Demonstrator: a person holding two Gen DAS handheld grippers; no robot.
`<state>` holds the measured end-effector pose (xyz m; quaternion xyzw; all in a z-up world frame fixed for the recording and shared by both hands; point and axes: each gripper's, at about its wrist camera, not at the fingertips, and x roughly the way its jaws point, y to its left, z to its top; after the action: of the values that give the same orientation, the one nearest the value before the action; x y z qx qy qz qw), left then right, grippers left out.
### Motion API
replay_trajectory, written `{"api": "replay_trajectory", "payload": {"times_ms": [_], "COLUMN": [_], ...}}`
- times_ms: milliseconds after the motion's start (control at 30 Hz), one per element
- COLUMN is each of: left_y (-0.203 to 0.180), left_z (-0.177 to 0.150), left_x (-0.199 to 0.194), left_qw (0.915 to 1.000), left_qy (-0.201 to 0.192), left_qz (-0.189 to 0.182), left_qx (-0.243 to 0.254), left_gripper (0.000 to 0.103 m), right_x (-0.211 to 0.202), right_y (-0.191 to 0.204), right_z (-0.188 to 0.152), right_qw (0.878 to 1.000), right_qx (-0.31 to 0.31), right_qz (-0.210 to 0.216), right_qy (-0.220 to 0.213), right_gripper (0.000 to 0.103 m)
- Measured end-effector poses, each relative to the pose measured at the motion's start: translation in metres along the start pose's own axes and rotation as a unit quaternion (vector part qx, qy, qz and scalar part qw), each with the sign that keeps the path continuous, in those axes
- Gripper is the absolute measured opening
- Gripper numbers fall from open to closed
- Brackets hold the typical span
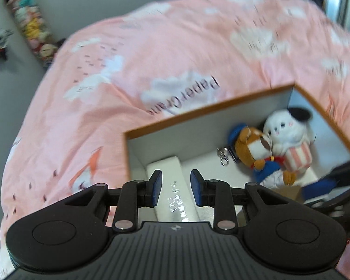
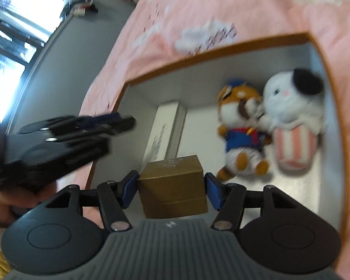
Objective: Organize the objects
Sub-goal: 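Lower the gold box into the orange box with the right gripper and release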
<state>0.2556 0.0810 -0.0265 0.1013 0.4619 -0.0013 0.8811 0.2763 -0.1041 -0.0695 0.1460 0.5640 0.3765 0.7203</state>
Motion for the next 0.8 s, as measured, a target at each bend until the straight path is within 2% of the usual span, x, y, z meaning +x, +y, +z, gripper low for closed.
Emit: {"api": "replay_trajectory", "payload": {"times_ms": [200,467,633,800], "left_y": [0.027,0.056,0.067,0.072], "left_z": [-0.033,-0.068,-0.075,-0.079], "left_x": [-0.029,-0.029,-0.027,-0.024], "left_qw": [0.9931,0.9778,0.9721,0.9678], "left_qy": [-0.046,-0.054,-0.062,-0.067], "left_qz": [0.021,0.004,-0.003,-0.011], "left_qx": [-0.106,-0.203,-0.226,-0.242], "left_gripper": [0.035,0.035,0.035,0.035], "right_x": [0.027,0.061,0.084,0.099], "right_y": [0.008,0.012,0.022,0.029], "right_z": [0.008,0.028,0.034,0.033], "right_qw": [0.997,0.982,0.973,0.969], "right_qx": [0.024,0.046,0.037,0.053], "right_qz": [-0.004,-0.020,-0.039,-0.045], "right_qy": [0.079,0.180,0.224,0.237], "right_gripper": [0.063,0.063,0.063,0.063]}}
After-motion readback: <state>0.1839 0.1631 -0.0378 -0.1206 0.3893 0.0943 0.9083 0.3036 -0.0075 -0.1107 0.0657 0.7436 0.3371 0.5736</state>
